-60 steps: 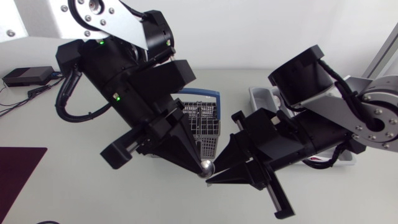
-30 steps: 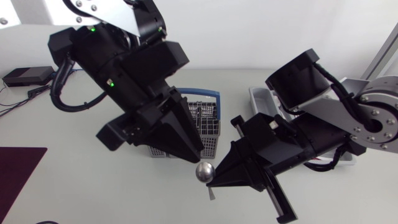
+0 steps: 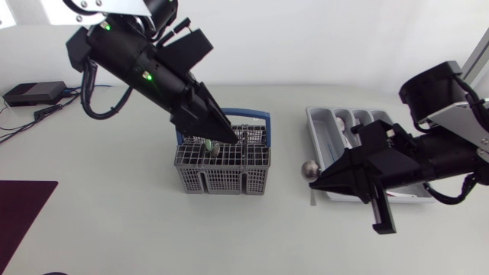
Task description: Unload the cutlery basket into the drawer organizer.
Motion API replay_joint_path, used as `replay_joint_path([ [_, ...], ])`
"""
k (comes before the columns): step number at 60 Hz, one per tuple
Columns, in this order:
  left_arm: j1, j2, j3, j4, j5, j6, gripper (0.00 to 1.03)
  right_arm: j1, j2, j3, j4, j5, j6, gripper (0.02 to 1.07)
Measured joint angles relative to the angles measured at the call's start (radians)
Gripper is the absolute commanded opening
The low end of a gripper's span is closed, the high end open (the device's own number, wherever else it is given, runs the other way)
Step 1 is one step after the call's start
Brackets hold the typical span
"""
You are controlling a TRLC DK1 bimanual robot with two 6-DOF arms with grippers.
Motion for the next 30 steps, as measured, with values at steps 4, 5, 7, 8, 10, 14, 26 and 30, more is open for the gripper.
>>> replay_joint_path([
  [4, -0.016, 0.000, -0.040, 0.044, -0.079, -0.054, 0.89, -0.088, -0.001, -0.021, -0.003, 0.008, -0.047, 0.08],
  [5, -0.020, 0.000, -0.049, 0.053, -0.091, -0.066, 0.89, -0.106, -0.001, -0.026, -0.003, 0.012, -0.059, 0.08],
  [7, -0.029, 0.000, -0.068, 0.068, -0.124, -0.095, 0.89, -0.148, 0.000, -0.038, -0.003, 0.024, -0.084, 0.08],
  [8, -0.034, 0.000, -0.076, 0.074, -0.138, -0.106, 0.89, -0.163, 0.000, -0.042, -0.005, 0.027, -0.093, 0.08],
  [10, -0.044, 0.000, -0.090, 0.092, -0.167, -0.129, 0.89, -0.200, 0.000, -0.050, -0.006, 0.033, -0.118, 0.08],
  [14, -0.058, 0.000, -0.111, 0.126, -0.214, -0.174, 0.89, -0.262, 0.001, -0.063, -0.006, 0.052, -0.170, 0.08],
  [26, -0.082, 0.000, -0.117, 0.169, -0.332, -0.282, 0.89, -0.433, 0.035, -0.109, 0.069, 0.113, -0.290, 0.08],
  [30, -0.091, 0.001, -0.120, 0.182, -0.375, -0.313, 0.89, -0.471, 0.050, -0.120, 0.105, 0.133, -0.317, 0.08],
])
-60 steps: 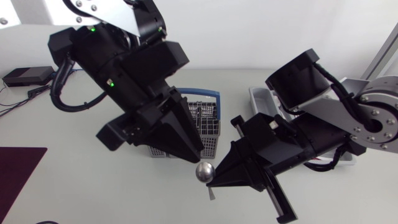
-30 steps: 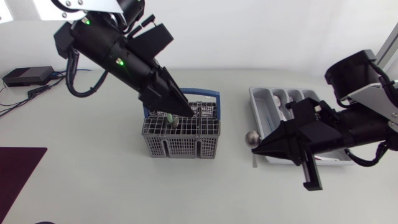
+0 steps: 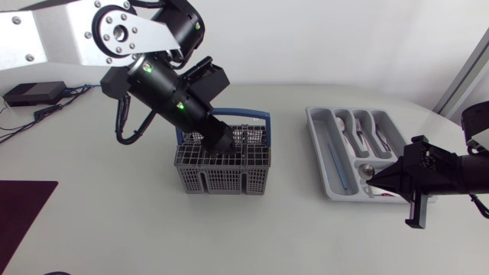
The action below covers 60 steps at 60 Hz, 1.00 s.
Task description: Unload the cutlery basket into the drawer organizer.
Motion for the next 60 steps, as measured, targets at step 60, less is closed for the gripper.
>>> replay_joint_path([
  [60, 0.004, 0.061, -0.008, 0.024, -0.098, -0.095, 0.89, -0.035, 0.328, -0.330, 0.998, 0.478, -0.069, 0.28],
])
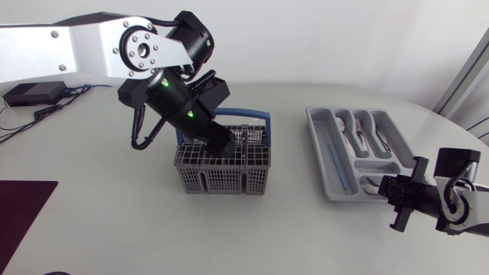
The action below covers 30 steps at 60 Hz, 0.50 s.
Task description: Unload the cutlery basket into the drawer organizer.
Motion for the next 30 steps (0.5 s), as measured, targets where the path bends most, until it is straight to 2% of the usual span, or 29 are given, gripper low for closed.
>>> replay_joint_path([
  [4, 0.002, 0.000, 0.000, 0.000, 0.000, 0.000, 0.89, 0.008, -0.002, -0.015, 0.016, 0.003, 0.000, 0.45],
  [13, 0.018, 0.000, 0.000, 0.000, 0.000, 0.000, 0.89, 0.009, -0.050, -0.018, 0.013, 0.007, 0.005, 0.72],
  [18, 0.026, 0.000, 0.000, 0.000, 0.000, 0.000, 0.89, 0.009, -0.097, -0.019, -0.010, 0.006, 0.012, 0.76],
  [30, 0.038, 0.000, -0.002, 0.000, 0.000, 0.001, 0.89, 0.025, -0.234, -0.011, -0.137, -0.008, 0.063, 0.77],
])
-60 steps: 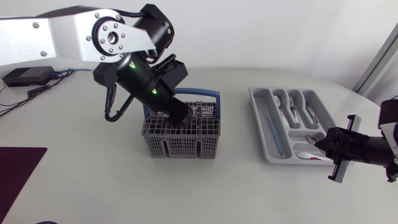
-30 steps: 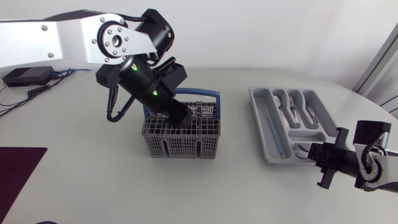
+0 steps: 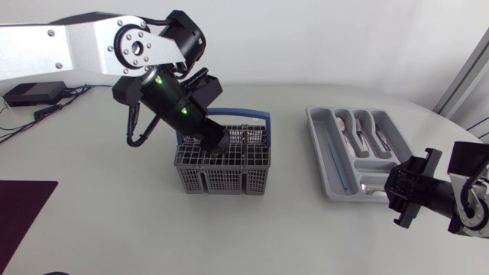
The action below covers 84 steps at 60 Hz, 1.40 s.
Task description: Unload the cutlery basket into the drawer organizer.
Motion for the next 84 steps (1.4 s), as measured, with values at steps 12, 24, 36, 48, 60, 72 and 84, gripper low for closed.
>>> replay_joint_path([
  [12, 0.005, 0.000, -0.026, 0.001, -0.003, 0.000, 0.89, 0.083, -0.074, 0.019, -0.092, -0.001, 0.082, 0.80],
  [24, 0.007, -0.006, -0.048, 0.005, -0.026, 0.000, 0.89, 0.207, -0.121, 0.031, -0.192, 0.000, 0.172, 0.80],
  [36, 0.022, -0.052, -0.083, 0.011, -0.026, 0.007, 0.88, 0.382, -0.172, 0.101, -0.331, 0.003, 0.346, 0.80],
  [48, 0.032, -0.106, -0.140, 0.048, -0.025, 0.061, 0.89, 0.560, -0.143, 0.233, -0.418, -0.005, 0.594, 0.80],
  [60, 0.054, -0.166, -0.221, 0.121, -0.013, 0.198, 0.89, 0.691, -0.051, 0.372, -0.497, -0.060, 0.837, 0.80],
  [72, 0.053, -0.252, -0.330, 0.217, 0.005, 0.340, 0.89, 0.760, 0.046, 0.491, -0.525, -0.156, 1.032, 0.80],
  [84, 0.032, -0.307, -0.398, 0.282, 0.005, 0.452, 0.89, 0.812, 0.138, 0.549, -0.526, -0.232, 1.191, 0.80],
])
